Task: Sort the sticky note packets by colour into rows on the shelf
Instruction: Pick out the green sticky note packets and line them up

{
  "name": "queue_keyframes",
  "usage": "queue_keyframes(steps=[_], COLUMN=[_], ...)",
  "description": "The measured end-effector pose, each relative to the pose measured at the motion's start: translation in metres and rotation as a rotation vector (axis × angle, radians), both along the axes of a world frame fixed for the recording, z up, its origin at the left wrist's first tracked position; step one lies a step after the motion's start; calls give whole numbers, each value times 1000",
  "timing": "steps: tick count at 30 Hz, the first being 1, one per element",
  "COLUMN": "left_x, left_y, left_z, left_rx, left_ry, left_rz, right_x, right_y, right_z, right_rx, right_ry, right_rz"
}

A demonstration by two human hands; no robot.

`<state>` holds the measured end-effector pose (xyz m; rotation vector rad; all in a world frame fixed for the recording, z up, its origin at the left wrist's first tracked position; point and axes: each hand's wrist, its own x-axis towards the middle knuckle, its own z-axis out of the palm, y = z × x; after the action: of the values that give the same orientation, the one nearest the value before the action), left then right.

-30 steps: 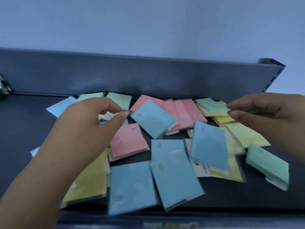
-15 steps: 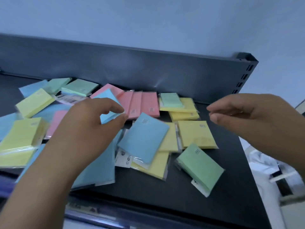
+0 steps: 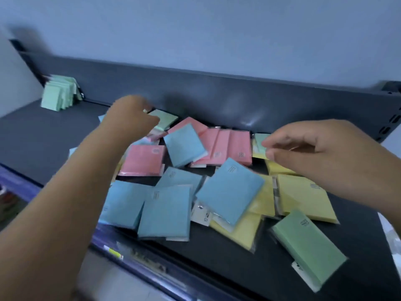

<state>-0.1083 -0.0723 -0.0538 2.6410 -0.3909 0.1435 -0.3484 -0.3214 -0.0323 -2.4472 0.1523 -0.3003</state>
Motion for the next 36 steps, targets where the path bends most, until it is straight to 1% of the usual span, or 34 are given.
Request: queue_keyframes(steps=[3, 8, 12, 14, 16, 19, 22, 25, 26, 27, 29, 30, 32, 34, 36], left_x=[38, 61, 63, 60, 58, 54, 46, 36, 30, 21, -3, -14, -35, -48, -55], left_y=[6, 2, -4, -8, -10, -14, -13, -7, -6, -6, -6, -5, -5, -2, 3], left_z=[-7, -19, -15, -11, -10, -12, -6, 5, 8, 10, 17, 19, 23, 24, 18], left_rx=[123, 248, 342, 423, 450, 482, 520, 433, 379, 308, 157, 89, -5, -43, -45], left_ry=[30, 94, 94, 135, 151, 14, -148, -386, -478, -570, -773, -892, -1076, -1159, -1164], left_rz=[21, 17, -69, -124, -152, -127, -124, -155, -208, -285, -459, -526, -618, -692, -725], right_x=[3, 5, 5, 7, 10, 15, 23, 31, 35, 39, 49, 54, 65, 75, 82], right_y=[6, 8, 11, 14, 21, 29, 27, 26, 28, 31, 39, 43, 53, 63, 69], right_z=[-3, -7, -8, -7, -1, 7, 8, 11, 14, 16, 21, 23, 27, 26, 22], right_rx=[2, -21, -5, -11, -2, -1, -41, -32, -2, 86, 415, 576, 802, 948, 1063], right_ry=[-8, -10, -21, -27, -35, -7, -50, -66, -65, -66, -60, -16, 81, 126, 122], right_rz=[26, -14, -26, -24, -17, 11, 7, -15, -22, -35, -95, -126, -128, -73, -48])
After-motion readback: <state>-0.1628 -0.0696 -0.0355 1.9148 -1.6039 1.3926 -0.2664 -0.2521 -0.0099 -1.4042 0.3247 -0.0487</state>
